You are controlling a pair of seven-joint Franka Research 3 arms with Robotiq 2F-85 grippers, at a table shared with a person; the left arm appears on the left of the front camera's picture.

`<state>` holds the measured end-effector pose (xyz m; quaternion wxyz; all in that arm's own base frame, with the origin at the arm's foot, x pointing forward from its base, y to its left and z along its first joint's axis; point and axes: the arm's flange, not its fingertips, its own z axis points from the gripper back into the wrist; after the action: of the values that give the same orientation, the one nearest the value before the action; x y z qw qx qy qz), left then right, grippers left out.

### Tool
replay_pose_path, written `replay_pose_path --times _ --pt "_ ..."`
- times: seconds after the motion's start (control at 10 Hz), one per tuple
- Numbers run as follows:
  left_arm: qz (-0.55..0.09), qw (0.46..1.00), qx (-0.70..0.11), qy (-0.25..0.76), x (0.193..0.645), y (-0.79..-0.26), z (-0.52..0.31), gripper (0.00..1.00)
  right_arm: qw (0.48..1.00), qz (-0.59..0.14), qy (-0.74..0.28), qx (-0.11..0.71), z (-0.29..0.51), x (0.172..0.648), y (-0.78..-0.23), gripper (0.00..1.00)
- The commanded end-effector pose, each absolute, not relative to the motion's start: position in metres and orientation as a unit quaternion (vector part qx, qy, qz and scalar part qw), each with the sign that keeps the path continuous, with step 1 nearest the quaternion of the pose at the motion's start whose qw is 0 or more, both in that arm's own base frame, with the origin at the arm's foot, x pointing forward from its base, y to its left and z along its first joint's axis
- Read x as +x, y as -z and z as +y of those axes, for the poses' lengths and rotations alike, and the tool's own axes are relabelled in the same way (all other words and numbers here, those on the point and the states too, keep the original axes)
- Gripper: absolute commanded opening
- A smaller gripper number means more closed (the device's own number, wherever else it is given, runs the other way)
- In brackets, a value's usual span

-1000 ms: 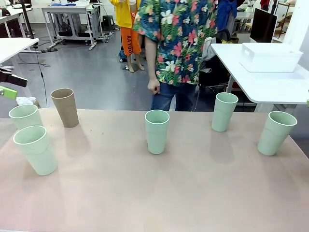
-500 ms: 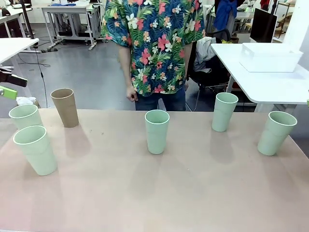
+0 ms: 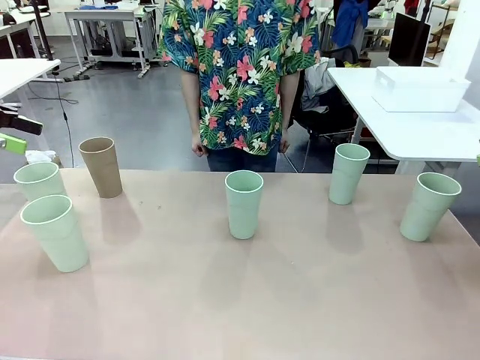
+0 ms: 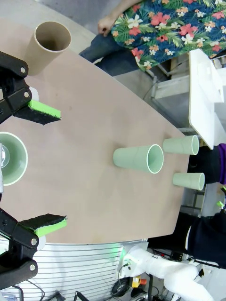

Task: Stack the cups and store them in the basket.
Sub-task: Pick up two Reusable plastic cups , one in each hand.

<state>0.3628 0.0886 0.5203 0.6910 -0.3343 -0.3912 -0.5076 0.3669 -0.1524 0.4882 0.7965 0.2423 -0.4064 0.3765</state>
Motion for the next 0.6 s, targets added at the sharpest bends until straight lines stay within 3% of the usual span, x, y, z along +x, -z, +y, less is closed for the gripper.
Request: replay_pose_path --times 0.0,0.5 --pt "-0.396 0.685 -0.338 0.510 0.3634 -0.5229 0.0884 1.00 0.786 -0.420 -0.384 0.243 -0.1535 0.3700 -0.4874 1.00" --pt "-0.396 0.685 -0.338 0.510 0.3634 -0.5229 0.0884 1.00 0.786 -0.420 -0.384 0.243 -0.1535 0.3700 -0.4874 1.00"
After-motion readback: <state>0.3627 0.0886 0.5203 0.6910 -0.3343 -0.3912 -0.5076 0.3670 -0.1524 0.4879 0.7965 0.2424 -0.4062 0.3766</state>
